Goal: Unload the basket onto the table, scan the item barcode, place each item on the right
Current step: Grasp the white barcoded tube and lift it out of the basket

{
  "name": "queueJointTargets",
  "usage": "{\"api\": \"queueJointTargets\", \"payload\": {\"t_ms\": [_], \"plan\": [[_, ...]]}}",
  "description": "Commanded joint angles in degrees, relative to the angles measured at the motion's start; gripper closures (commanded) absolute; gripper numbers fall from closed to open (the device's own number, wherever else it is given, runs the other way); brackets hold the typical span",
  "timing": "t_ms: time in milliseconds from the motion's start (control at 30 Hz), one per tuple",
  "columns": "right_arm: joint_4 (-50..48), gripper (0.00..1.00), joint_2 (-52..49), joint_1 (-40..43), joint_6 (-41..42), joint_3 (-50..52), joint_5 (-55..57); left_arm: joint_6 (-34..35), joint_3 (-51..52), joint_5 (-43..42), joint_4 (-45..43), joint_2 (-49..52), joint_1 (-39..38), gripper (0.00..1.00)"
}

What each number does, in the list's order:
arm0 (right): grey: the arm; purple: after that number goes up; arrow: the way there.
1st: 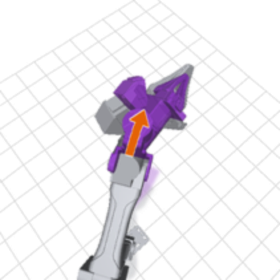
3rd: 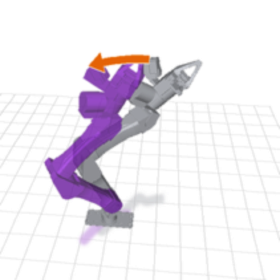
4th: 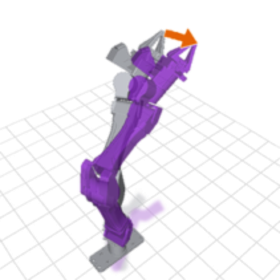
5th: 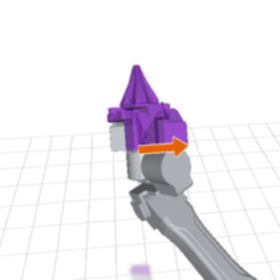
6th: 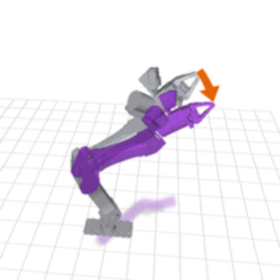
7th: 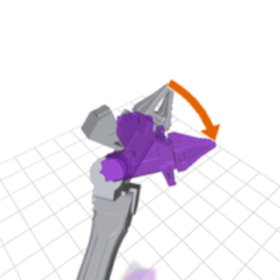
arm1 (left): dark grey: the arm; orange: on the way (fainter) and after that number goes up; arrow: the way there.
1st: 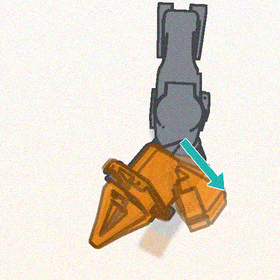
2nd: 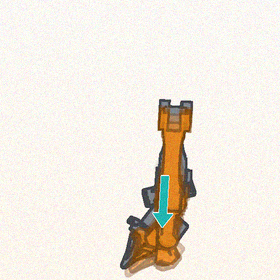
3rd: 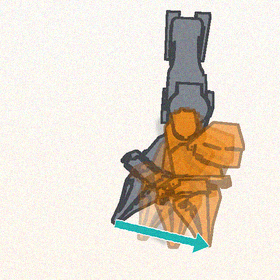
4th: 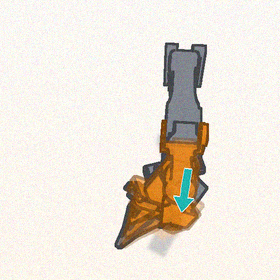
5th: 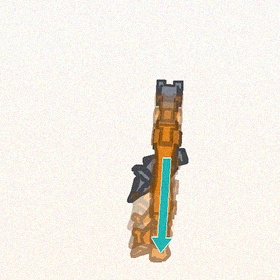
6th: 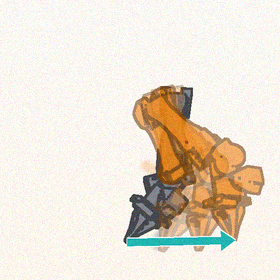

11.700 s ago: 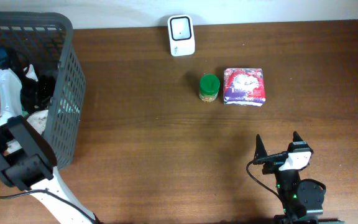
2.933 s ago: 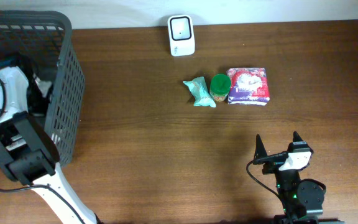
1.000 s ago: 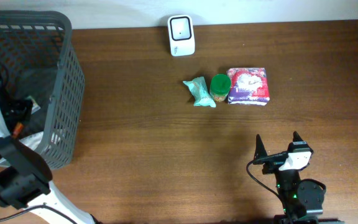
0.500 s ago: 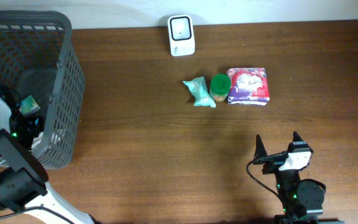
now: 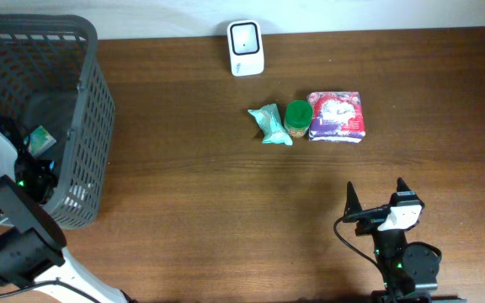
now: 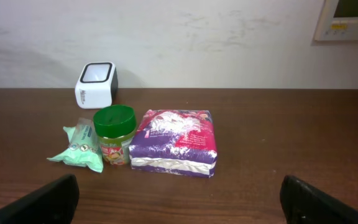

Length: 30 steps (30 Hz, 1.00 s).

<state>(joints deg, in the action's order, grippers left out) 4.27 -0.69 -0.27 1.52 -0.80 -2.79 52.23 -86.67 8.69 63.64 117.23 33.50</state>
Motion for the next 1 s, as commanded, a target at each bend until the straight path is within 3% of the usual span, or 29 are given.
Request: {"api": "queueJointTargets", "payload": {"t_ms": [0,233,467,733,833,967], "plan": [[0.15,0.01,0.33,-0.42,0.20,0.48,0.46,-1.38,1.14,-4.94,1.75,0.35,0.26,1.00],[0.15,0.01,0.33,-0.42,0.20,0.48,0.46,-5.25,-8.85,-9.81,11.96,0.26,0.26,1.00],[0.15,0.01,0.33,-0.42,0.22,0.48,0.46,-5.68,-29.05,-10.01,27.98,0.22,-0.17,1.00],[0.15,0.01,0.33,-0.42,0.20,0.48,0.46,-6.21,-49.11,-11.13,33.09,-0.09,-0.17,1.00],[0.15,0.01,0.33,-0.42,0.20,0.48,0.46,-11.89,-57.64,-19.98,33.09,-0.70,-0.17,1.00],[0.15,0.01,0.33,-0.42,0.20,0.48,0.46,-12.09,-64.92,-26.18,33.07,-2.78,-0.61,1.00]]}}
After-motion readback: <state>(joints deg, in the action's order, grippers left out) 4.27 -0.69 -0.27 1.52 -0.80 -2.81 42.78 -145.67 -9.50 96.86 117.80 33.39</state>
